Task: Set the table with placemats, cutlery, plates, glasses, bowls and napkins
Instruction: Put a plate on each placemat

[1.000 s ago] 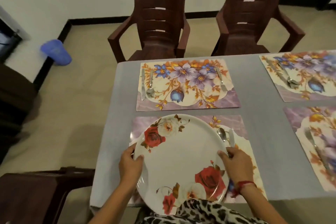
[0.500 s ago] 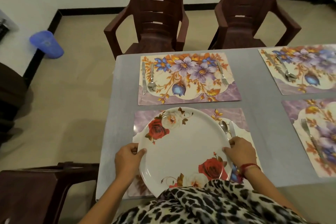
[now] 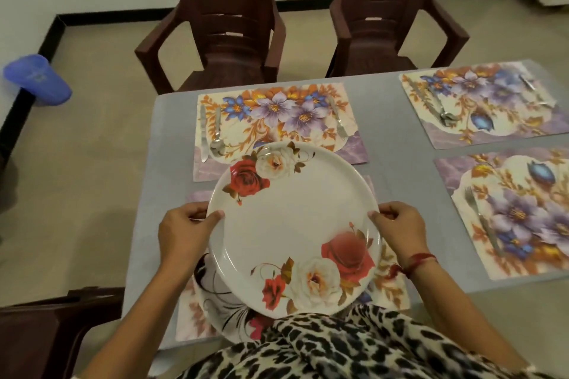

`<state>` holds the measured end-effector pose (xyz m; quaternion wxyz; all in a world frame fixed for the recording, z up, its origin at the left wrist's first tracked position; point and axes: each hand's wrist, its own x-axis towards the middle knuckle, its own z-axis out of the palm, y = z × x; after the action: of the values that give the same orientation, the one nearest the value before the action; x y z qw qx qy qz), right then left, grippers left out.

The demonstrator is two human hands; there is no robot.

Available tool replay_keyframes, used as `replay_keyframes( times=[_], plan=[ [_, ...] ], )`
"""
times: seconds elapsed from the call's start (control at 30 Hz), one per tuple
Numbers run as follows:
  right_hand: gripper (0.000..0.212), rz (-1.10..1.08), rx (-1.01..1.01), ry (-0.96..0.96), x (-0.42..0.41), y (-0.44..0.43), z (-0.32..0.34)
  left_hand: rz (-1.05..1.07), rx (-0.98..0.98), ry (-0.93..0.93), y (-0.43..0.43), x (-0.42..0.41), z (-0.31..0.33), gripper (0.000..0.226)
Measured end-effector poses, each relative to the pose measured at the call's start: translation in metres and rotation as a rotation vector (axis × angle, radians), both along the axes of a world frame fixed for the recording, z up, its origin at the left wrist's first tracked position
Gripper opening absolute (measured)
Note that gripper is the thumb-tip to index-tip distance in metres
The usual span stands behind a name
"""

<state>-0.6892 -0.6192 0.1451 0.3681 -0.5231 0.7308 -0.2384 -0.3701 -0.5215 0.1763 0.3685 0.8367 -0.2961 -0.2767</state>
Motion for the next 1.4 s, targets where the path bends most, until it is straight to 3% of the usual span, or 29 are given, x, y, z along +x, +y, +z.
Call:
replay_keyframes(
  times=[0.33,0.53,0.7,0.97,1.17,1.27,1.4],
  plan=[
    [0.01,-0.21,-0.099,-0.034,-0.232,-0.062,-0.011,-0.228,-0.083,0.066,-0.092,-0.229,-0.009,0.017],
    [0.014,-0.259,-0.087,0.041,-0.394,-0.11,-0.014,-0.234,-0.033,0.122,-0.144,-0.395,-0.027,0.018],
    [0.017,-0.245,-0.067,0.119,-0.48,-0.139,-0.008,-0.209,0.025,0.112,-0.172,-0.483,-0.032,0.015],
    [0.022,-0.176,-0.02,0.243,-0.529,-0.165,-0.036,-0.188,0.102,0.083,-0.189,-0.539,-0.043,0.012],
    [0.02,-0.127,-0.012,0.297,-0.53,-0.169,-0.041,-0.243,0.159,0.035,-0.194,-0.541,-0.048,0.016],
    [0.016,-0.105,0.017,0.352,-0.525,-0.171,-0.032,-0.276,0.189,0.014,-0.193,-0.541,-0.047,0.008],
    [0.013,-0.081,0.01,0.367,-0.519,-0.174,-0.018,-0.22,0.203,0.045,-0.183,-0.536,-0.045,0.006]
  ],
)
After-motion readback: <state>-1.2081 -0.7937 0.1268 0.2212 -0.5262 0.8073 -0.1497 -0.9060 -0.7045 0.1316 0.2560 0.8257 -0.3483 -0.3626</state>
